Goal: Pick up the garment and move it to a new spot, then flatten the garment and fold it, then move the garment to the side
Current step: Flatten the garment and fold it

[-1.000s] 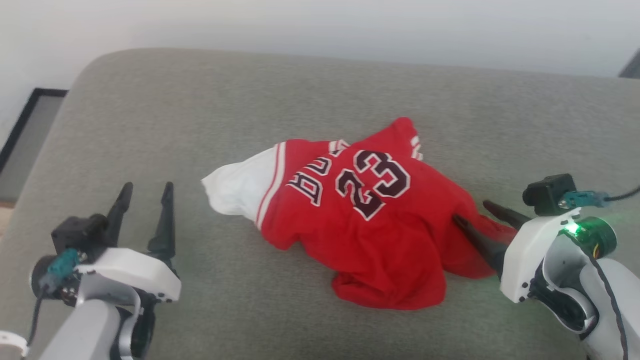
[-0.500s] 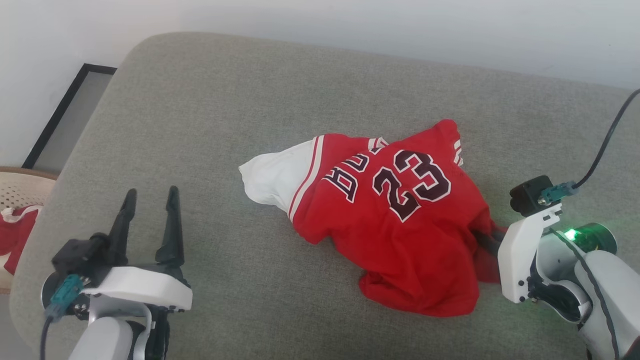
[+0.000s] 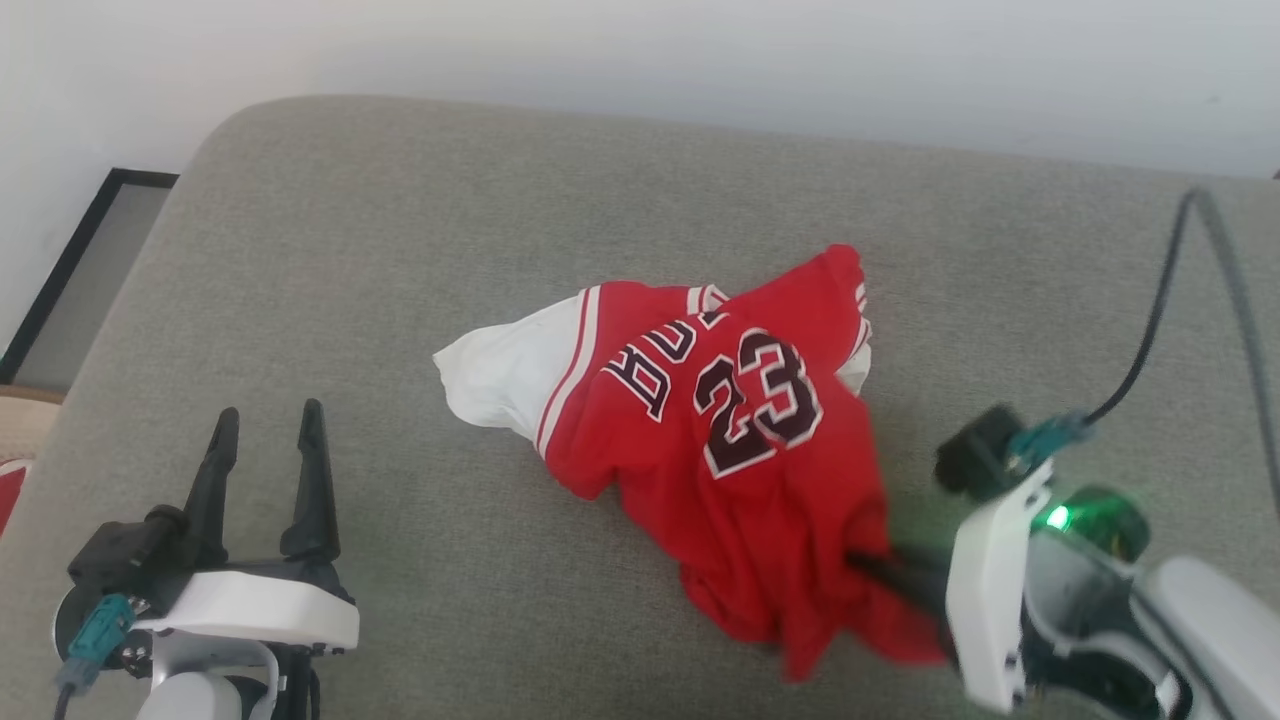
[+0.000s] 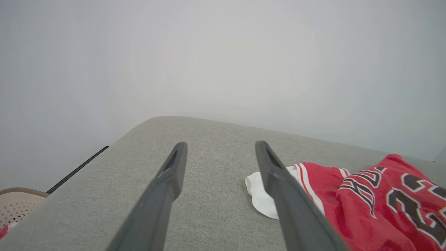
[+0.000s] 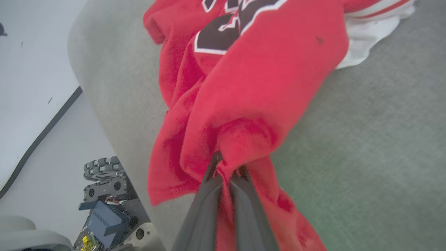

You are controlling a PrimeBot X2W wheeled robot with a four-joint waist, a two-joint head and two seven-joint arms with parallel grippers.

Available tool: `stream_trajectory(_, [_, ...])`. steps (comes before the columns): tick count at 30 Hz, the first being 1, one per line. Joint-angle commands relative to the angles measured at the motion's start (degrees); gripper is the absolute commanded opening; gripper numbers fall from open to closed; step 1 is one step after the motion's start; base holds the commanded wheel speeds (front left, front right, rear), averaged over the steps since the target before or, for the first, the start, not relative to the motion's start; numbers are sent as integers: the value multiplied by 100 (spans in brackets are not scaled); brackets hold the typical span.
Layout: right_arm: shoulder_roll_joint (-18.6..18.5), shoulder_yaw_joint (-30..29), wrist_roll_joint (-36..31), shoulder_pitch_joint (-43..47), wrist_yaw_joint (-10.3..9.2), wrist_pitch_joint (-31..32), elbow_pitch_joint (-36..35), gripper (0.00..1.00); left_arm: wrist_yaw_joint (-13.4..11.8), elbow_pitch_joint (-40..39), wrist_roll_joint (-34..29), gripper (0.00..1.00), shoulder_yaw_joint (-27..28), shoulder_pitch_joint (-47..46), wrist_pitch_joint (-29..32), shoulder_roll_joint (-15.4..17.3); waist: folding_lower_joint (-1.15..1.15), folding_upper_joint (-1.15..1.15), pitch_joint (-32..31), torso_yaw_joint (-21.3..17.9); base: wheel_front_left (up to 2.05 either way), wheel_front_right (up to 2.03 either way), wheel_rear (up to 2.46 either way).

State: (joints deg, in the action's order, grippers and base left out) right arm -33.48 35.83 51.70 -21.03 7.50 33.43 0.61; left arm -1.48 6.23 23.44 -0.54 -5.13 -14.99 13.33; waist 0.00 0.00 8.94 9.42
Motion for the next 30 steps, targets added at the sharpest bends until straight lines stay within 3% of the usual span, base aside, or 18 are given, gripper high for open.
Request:
stream_trajectory(1, [-42, 61, 98, 154, -1, 116, -200, 0, 66, 12, -108, 100, 65, 44, -26, -48, 0, 0, -7, -39, 0, 0, 0])
stream_trajectory(8, [38, 234, 205, 602, -2, 433, -539, 0, 274, 74, -342, 100, 236, 24, -27, -235, 0, 0, 36, -72, 0, 0, 0])
stream_trajectory(9, [92, 219, 213, 649, -2, 380, -482, 7, 304, 85, -376, 100, 256, 28, -27, -257, 0, 0, 42, -69, 0, 0, 0])
stream_trajectory(10, [111, 213, 170, 669, -2, 333, -438, 43, 332, 95, -419, 100, 277, 27, -27, -281, 0, 0, 47, -62, 0, 0, 0])
stream_trajectory(11, [142, 186, 147, 690, -2, 280, -380, 100, 357, 107, -437, 100, 299, 29, -27, -317, 0, 0, 49, -55, 0, 0, 0])
stream_trajectory(23, [155, -590, -2, 602, -2, -409, -710, 100, 592, 138, -637, 100, 598, 147, -27, -524, 0, 0, 2, -2, 0, 0, 0])
stream_trajectory(30, [81, -1026, -289, 349, -2, -754, -427, 100, 701, 132, -729, 100, 609, 100, -27, -616, 0, 0, 31, 153, 0, 0, 0])
